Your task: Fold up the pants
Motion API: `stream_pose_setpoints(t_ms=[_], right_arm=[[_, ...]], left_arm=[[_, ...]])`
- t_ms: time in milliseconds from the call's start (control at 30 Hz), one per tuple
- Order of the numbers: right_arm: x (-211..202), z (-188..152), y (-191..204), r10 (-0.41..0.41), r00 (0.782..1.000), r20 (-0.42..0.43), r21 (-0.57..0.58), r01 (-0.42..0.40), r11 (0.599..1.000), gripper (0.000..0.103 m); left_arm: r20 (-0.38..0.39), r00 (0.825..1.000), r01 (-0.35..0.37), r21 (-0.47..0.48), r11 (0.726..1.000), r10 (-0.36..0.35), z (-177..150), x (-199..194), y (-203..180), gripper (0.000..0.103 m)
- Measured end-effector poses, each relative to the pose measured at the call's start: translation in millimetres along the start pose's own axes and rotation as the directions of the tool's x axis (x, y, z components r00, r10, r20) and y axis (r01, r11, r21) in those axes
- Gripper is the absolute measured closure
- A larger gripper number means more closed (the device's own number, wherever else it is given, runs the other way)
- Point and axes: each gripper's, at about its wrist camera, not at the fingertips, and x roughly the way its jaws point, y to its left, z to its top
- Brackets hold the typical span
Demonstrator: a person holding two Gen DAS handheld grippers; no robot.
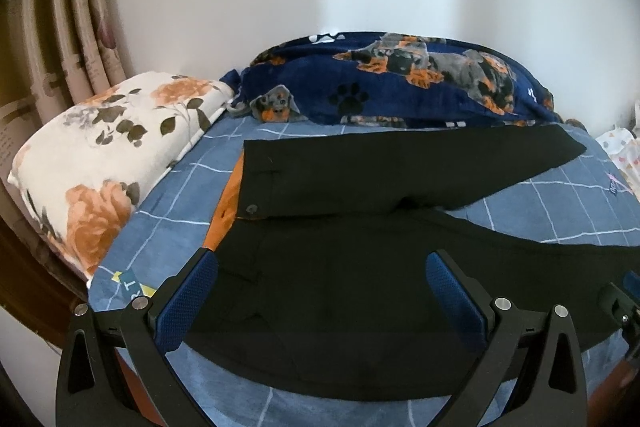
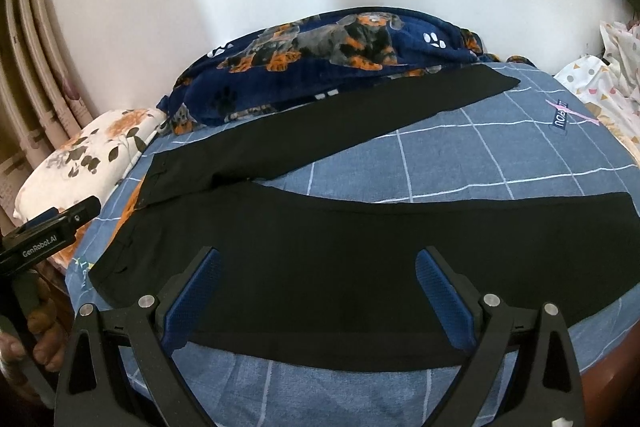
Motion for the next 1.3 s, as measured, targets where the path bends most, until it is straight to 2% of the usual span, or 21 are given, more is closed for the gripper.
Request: stream_pose_setpoints(t_ms=[133,233,300,433,500,567,633,667,700,733,800,833,933,1033,1133,1167,1300], right_arm=[[3.2,1.7,-0.3,-0.003,1.000,-0.013,0.002,0.003,1.000,0.006],[7.6,3.9,0.8,-0.004,1.000,-0.026,0.004,0.004,1.000,0.006],[11.4,4.6,3.0,-0.005,0.999,-0.034,-0.004,0.005,1.000,0.006],[16.9,6.6,7.0,-0.012,0.999,-0.039,-0.027,0.011,1.000,0.006],[23.2,7.5,9.5,-0.019,0.999,-0.049,-0.040,0.017,0.999,0.006],[31.4,7.7,10.6,-0.022,0.997,-0.069,-0.044,0.019,0.999,0.006],[40.6,7.9,10.6,-0.027,0.995,-0.094,-0.041,0.023,0.999,0.006],[44.3,7.9,10.2,-0.029,0.994,-0.104,-0.040,0.025,0.999,0.006],[49.0,7.8,9.4,-0.034,0.993,-0.117,-0.038,0.030,0.999,0.006],[52.9,7.7,8.2,-0.039,0.991,-0.126,-0.033,0.035,0.999,0.006],[59.3,7.7,5.6,-0.045,0.989,-0.142,-0.024,0.042,0.999,0.006],[63.9,7.7,4.5,-0.052,0.987,-0.154,-0.021,0.049,0.999,0.006],[74.0,6.7,1.9,-0.064,0.981,-0.183,-0.017,0.062,0.998,0.006],[83.1,5.7,-0.6,-0.075,0.974,-0.213,-0.013,0.074,0.997,0.006],[88.8,5.8,-2.4,-0.084,0.969,-0.234,-0.011,0.084,0.996,0.006],[90.8,5.9,-2.9,-0.087,0.967,-0.239,-0.011,0.087,0.996,0.006],[96.0,7.0,-4.1,-0.092,0.964,-0.250,-0.006,0.094,0.996,0.006]], left_arm=[[-0.030,0.997,0.069,-0.054,0.996,-0.071,4.8,12.0,15.2,0.000],[-0.012,0.995,0.101,-0.077,0.992,-0.103,12.3,25.7,33.6,0.000],[-0.026,0.997,0.076,-0.093,0.993,-0.079,18.5,38.5,46.8,0.000],[-0.108,0.988,0.090,-0.158,0.983,-0.108,37.5,81.3,92.4,0.000],[-0.136,0.986,0.070,-0.178,0.982,-0.095,48.5,106.6,114.2,0.000],[-0.152,0.982,0.086,-0.193,0.977,-0.116,57.3,132.1,132.9,0.001],[-0.152,0.976,0.121,-0.213,0.970,-0.155,66.5,157.6,150.9,0.007],[-0.147,0.974,0.139,-0.200,0.970,-0.170,72.9,171.7,157.6,0.015],[-0.158,0.973,0.139,-0.185,0.973,-0.169,79.3,185.3,161.5,0.018],[-0.174,0.967,0.154,-0.182,0.971,-0.186,85.0,199.5,165.7,0.018],[-0.193,0.944,0.230,-0.193,0.954,-0.267,95.3,227.7,173.3,0.018],[-0.203,0.938,0.242,-0.190,0.951,-0.279,100.3,240.2,175.7,0.018],[-0.226,0.934,0.248,-0.146,0.958,-0.276,112.9,272.3,178.5,0.018],[-0.258,0.920,0.271,-0.122,0.955,-0.294,119.8,300.7,181.3,0.019],[-0.298,0.906,0.281,-0.105,0.954,-0.299,123.8,326.1,182.6,0.028],[-0.317,0.899,0.283,-0.106,0.953,-0.302,123.8,334.3,183.1,0.032],[-0.351,0.862,0.341,-0.129,0.931,-0.364,124.4,355.8,181.1,0.035]])
